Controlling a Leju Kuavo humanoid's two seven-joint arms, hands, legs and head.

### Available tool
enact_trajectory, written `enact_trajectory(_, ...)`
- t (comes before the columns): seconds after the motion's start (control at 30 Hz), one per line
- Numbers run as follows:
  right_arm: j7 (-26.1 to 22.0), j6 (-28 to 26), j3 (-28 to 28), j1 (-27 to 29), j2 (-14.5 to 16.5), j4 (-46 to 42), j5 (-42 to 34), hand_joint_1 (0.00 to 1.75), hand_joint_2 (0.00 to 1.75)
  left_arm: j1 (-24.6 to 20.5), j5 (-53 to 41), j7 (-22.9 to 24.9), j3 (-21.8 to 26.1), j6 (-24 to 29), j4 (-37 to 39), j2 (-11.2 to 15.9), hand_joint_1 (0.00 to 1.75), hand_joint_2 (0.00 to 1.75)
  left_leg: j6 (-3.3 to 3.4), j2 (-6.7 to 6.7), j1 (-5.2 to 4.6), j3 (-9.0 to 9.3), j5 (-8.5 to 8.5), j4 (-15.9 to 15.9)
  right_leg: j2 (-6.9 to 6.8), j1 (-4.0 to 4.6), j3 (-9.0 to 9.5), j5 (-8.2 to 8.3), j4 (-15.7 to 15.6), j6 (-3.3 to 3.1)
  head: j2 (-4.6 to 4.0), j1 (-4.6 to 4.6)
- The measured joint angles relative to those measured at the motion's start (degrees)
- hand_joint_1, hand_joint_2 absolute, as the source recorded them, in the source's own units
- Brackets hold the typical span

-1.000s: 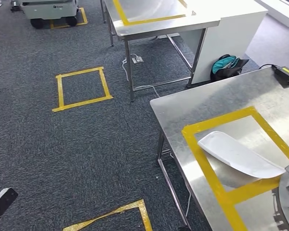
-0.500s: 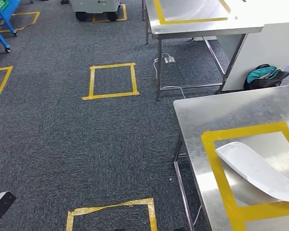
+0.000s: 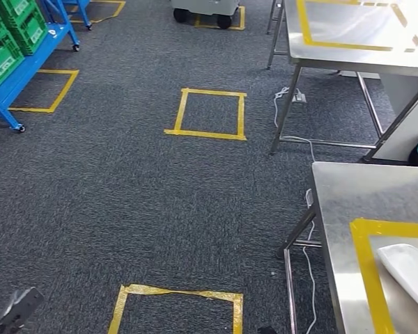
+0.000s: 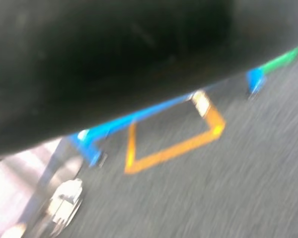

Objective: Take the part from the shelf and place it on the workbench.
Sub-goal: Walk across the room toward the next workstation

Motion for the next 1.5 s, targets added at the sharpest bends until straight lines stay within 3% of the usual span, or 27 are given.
enact_trajectory(0.07,0.0,0.1,0.0,0.0,0.0,0.0,0.2,0.00,0.00,-0.2,-0.2,1.5,1.4,1.0,6.0,0.5,0.00,0.00,-0.45,-1.57,0.07,-0.04,0.13,0.1,2.26,-0.21,3.28,4.04,-7.6,0.14,0.00,0.07)
enact_trajectory(0.13,-0.1,0.3,0.0,-0.1,0.0,0.0,0.4,0.00,0.00,-0.4,-0.4,2.8,2.2,1.3,11.5,1.3,0.00,0.00,-1.18,-2.78,0.03,-0.15,0.40,0.0,3.87,-0.31,5.08,5.81,-11.6,0.52,0.00,0.12)
enact_trajectory(0.17,-0.2,0.4,0.0,-0.1,0.0,0.0,0.5,0.00,0.00,-0.5,-0.4,3.3,2.7,1.3,13.9,1.6,0.00,0.00,-1.60,-3.30,0.02,-0.19,0.68,-0.3,3.74,-0.19,5.20,5.99,-11.8,0.56,0.00,0.14)
enact_trajectory(0.23,-0.3,0.5,0.0,-0.3,0.0,0.0,0.6,0.00,0.00,-0.6,-0.4,4.1,3.5,1.5,18.2,1.9,0.00,0.00,-2.30,-3.66,0.20,-0.33,1.17,-0.9,2.39,-0.05,5.42,6.57,-12.1,-0.22,0.00,0.10)
enact_trajectory(0.3,-0.2,0.5,0.0,-0.3,0.0,0.0,0.7,0.00,0.00,-0.9,-0.5,4.5,4.0,1.7,21.5,2.0,0.00,0.00,-2.49,-1.05,-0.11,-1.52,-0.31,1.2,0.87,0.12,5.38,7.11,-12.5,-1.10,0.00,-0.27)
enact_trajectory(0.37,-0.2,0.5,0.0,-0.2,0.0,0.1,0.7,0.00,0.00,-1.6,-0.5,4.6,4.2,1.8,23.6,2.2,0.00,0.00,-2.24,2.30,-0.60,-4.60,-4.17,7.9,-0.96,0.55,5.21,7.28,-12.6,-1.62,0.00,-0.68)
enact_trajectory(0.43,-0.2,0.6,0.0,-0.2,0.0,0.1,0.7,0.00,0.00,-2.1,-0.5,4.7,4.4,1.8,25.2,2.3,0.00,0.00,-1.97,3.21,-0.83,-7.20,-6.73,14.3,-2.97,0.94,5.00,7.27,-12.7,-1.90,0.00,-0.73)
enact_trajectory(0.47,-0.2,0.6,0.0,-0.1,0.0,0.1,0.7,0.00,0.00,-2.1,-0.5,4.7,4.4,1.8,25.8,2.4,0.00,0.00,-1.84,3.34,-0.91,-7.16,-6.54,15.0,-3.87,1.03,4.96,7.25,-12.7,-1.95,0.00,-0.72)
enact_trajectory(0.53,-0.2,0.6,0.0,-0.2,-0.1,0.1,0.7,0.00,0.00,-2.1,-0.5,4.9,4.5,1.6,26.7,2.6,0.00,0.00,-1.63,4.38,-1.02,-3.89,-3.63,10.1,-5.42,1.06,5.06,7.18,-12.6,-1.94,0.00,-0.74)
enact_trajectory(0.6,-0.1,0.7,0.0,-0.3,-0.2,0.1,0.9,0.00,0.00,-2.4,-0.5,6.0,4.5,-0.3,27.6,2.9,0.00,0.00,-1.41,7.21,-1.35,0.26,-1.22,2.8,-6.75,1.28,5.23,6.94,-12.5,-1.62,0.00,-0.75)
enact_trajectory(0.63,-0.2,0.8,0.1,-0.3,-0.2,0.1,1.0,0.00,0.00,-2.6,-0.5,7.0,4.5,-1.7,28.4,2.9,0.00,0.00,-1.16,8.13,-1.57,1.35,-0.75,0.7,-7.36,1.40,5.37,6.85,-12.5,-1.33,0.00,-0.72)
enact_trajectory(0.67,-0.2,1.0,0.1,-0.4,-0.2,0.1,1.1,0.00,0.00,-2.8,-0.5,8.0,4.5,-2.6,29.6,3.0,0.00,0.00,-0.88,8.39,-1.83,1.68,-0.73,-0.3,-7.99,1.51,5.50,6.80,-12.6,-1.04,0.00,-0.72)
enact_trajectory(0.73,-0.2,1.2,0.2,-0.7,-0.2,0.1,1.3,0.00,0.00,-3.0,-0.5,9.6,4.5,-2.7,32.5,2.9,0.00,0.00,-0.13,7.00,-1.98,1.48,-0.47,-0.6,-9.06,1.44,5.81,6.73,-12.8,-0.52,0.00,-0.72)
enact_trajectory(0.8,-0.2,1.2,0.4,-0.8,-0.2,0.0,1.5,0.00,0.00,-3.0,-0.5,10.2,4.5,-1.9,34.9,2.9,0.00,0.00,0.50,5.63,-1.69,1.37,-0.18,-0.8,-6.73,1.19,5.26,5.44,-11.3,0.12,0.00,-0.57)
enact_trajectory(0.87,-0.3,1.2,0.5,-0.7,-0.2,0.0,1.5,0.00,0.00,-3.4,-0.5,10.3,4.5,-1.5,36.6,2.9,0.00,0.00,0.98,4.15,-1.36,1.12,0.09,-0.8,-2.47,0.98,2.66,2.16,-5.4,0.69,0.00,-0.24)
enact_trajectory(0.93,-0.5,1.2,0.5,-0.4,-0.2,0.1,1.5,0.00,0.00,-3.8,-0.5,10.3,4.5,-1.3,38.3,2.9,0.00,0.00,1.24,2.44,-1.29,0.82,0.31,-0.8,-0.75,0.94,-0.58,-0.51,1.4,0.84,0.00,-0.07)
enact_trajectory(0.97,-0.5,1.2,0.6,-0.3,-0.2,0.1,1.5,0.00,0.00,-3.9,-0.5,10.3,4.5,-1.2,39.1,3.0,0.00,0.00,1.24,1.56,-1.27,0.72,0.41,-0.8,-0.54,0.94,-1.24,-0.42,2.6,0.83,0.00,-0.03)
enact_trajectory(1.03,-0.5,1.2,0.6,-0.2,-0.2,0.1,1.5,0.00,0.00,-3.9,-0.5,10.3,4.5,-1.2,40.3,3.0,0.00,0.00,0.98,-0.19,-1.13,0.64,0.66,-0.8,0.11,0.82,0.74,2.69,-1.7,0.73,0.00,-0.03)
enact_trajectory(1.1,-0.6,1.2,0.8,-0.2,-0.2,0.1,1.5,0.00,0.00,-4.0,-0.5,10.3,4.5,-1.1,40.9,3.2,0.00,0.00,0.45,-1.80,-1.01,0.46,0.93,-0.7,3.31,0.32,4.41,5.64,-9.3,0.86,0.00,0.03)
enact_trajectory(1.17,-1.0,1.2,0.9,-0.3,-0.2,0.1,1.5,0.00,0.00,-4.2,-0.5,10.3,4.5,-1.1,41.4,3.5,0.00,0.00,-0.38,-3.19,-0.95,0.11,1.36,-0.9,5.52,0.10,5.96,6.24,-12.7,0.74,0.00,0.08)
enact_trajectory(1.23,-1.3,1.2,0.9,-0.3,-0.2,0.1,1.5,0.00,0.00,-4.0,-0.5,10.3,4.5,-1.0,41.8,3.7,0.00,0.00,-1.41,-4.50,-0.69,-0.23,2.05,-1.4,4.29,0.29,6.23,6.63,-13.0,-0.10,0.00,0.08)
enact_trajectory(1.27,-1.2,1.2,1.0,-0.4,-0.2,0.1,1.5,0.00,0.00,-3.9,-0.5,10.3,4.6,-1.0,42.0,3.7,0.00,0.00,-1.75,-3.94,-0.68,-0.46,2.03,-1.4,3.51,0.34,6.37,6.95,-13.2,-0.59,0.00,0.03)
enact_trajectory(1.33,-1.1,1.2,1.0,-0.3,-0.2,0.2,1.5,0.00,0.00,-3.9,-0.5,10.3,4.6,-1.0,42.3,3.7,0.00,0.00,-2.05,-0.48,-0.88,-2.08,-0.15,1.7,1.67,0.44,6.40,7.54,-13.7,-1.42,0.00,-0.33)
enact_trajectory(1.37,-1.2,1.2,1.0,-0.2,-0.2,0.2,1.5,0.00,0.00,-4.1,-0.5,10.3,4.6,-1.0,42.5,3.7,0.00,0.00,-2.05,1.67,-1.04,-3.58,-2.20,5.1,0.67,0.66,6.31,7.65,-13.8,-1.64,0.00,-0.51)
enact_trajectory(1.4,-1.2,1.2,1.0,-0.1,-0.2,0.2,1.5,0.00,0.00,-4.3,-0.5,10.3,4.6,-1.0,42.6,3.7,0.00,0.00,-2.08,2.82,-1.07,-5.31,-4.27,9.0,-0.40,0.87,6.19,7.68,-13.9,-1.80,0.00,-0.62)
enact_trajectory(1.47,-1.2,1.2,1.0,0.0,-0.2,0.2,1.5,0.00,0.00,-4.4,-0.5,10.3,4.6,-1.0,42.8,3.7,0.00,0.00,-2.08,3.39,-1.07,-7.22,-6.11,14.2,-2.44,1.13,6.01,7.65,-13.8,-1.89,0.00,-0.63)
enact_trajectory(1.5,-1.2,1.2,1.0,0.0,-0.2,0.2,1.5,0.00,0.00,-4.3,-0.5,10.3,4.6,-1.0,42.9,3.7,0.00,0.00,-2.02,3.49,-1.09,-6.65,-5.45,13.8,-3.31,1.18,6.00,7.63,-13.8,-1.90,0.00,-0.63)
